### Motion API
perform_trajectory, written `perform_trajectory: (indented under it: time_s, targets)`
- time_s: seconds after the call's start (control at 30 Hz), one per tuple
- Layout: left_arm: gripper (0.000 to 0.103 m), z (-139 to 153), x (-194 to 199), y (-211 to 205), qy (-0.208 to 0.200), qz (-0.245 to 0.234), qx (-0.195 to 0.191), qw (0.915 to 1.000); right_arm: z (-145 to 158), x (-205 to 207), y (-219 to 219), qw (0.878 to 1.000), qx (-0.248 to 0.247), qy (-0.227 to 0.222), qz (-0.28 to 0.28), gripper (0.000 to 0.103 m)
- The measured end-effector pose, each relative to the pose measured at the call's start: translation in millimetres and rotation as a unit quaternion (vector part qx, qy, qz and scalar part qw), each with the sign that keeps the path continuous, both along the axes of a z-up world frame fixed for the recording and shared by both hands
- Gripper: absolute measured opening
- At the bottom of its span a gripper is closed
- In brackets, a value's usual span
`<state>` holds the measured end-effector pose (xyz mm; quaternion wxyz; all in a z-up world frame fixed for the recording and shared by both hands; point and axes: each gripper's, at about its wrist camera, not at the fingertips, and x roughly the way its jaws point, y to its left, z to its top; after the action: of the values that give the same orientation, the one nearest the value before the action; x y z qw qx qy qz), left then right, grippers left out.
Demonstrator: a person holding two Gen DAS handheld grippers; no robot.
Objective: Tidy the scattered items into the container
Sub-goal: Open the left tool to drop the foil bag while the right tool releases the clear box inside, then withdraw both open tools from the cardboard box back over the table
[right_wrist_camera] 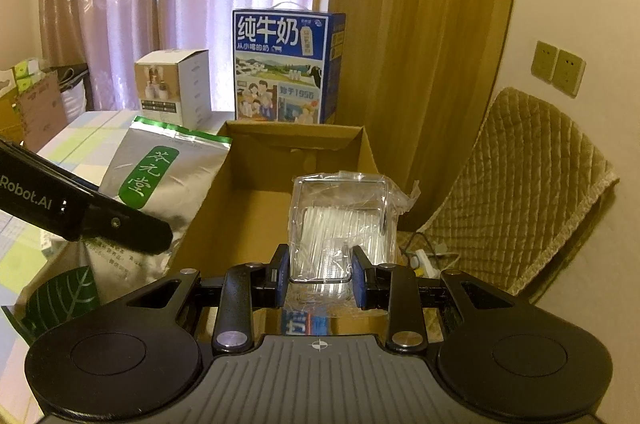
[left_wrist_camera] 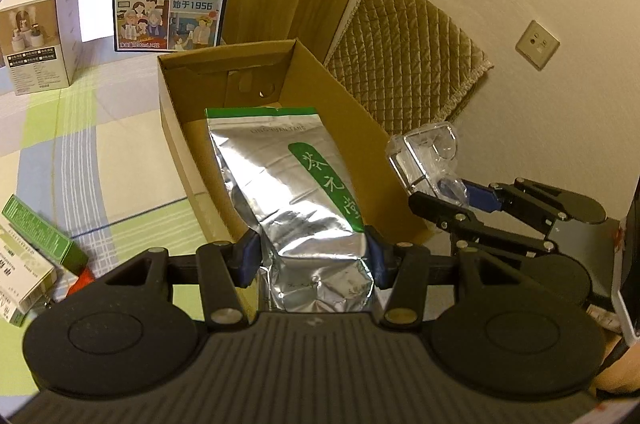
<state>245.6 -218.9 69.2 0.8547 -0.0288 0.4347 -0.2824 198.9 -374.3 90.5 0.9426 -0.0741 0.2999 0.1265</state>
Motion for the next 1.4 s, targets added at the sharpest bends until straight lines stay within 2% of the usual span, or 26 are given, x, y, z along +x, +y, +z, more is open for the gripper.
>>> perform_trajectory:
  time_s: [0.4, 0.77, 0.93, 1.4]
  targets:
    - [0.047, -14, 48, -7, 0.014, 0.026, -0.020, 0.9994, -7, 39, -6, 1.000, 0.000, 0.006, -0.007, 0.028]
    - [0.047, -28, 71, -18, 0.022, 0.040, -0.033, 0.9984, -22, 60, -10, 1.000, 0.002, 0.018, -0.013, 0.028]
    - [0.050, -35, 80, -18, 0.024, 0.056, -0.037, 0.9975, -26, 63, -9, 1.000, 0.002, 0.023, -0.012, 0.028]
    - [0.053, -24, 44, 19, -0.014, 0.078, -0.027, 0.9964, -32, 65, 1, 0.999, 0.011, 0.033, -0.001, 0.028]
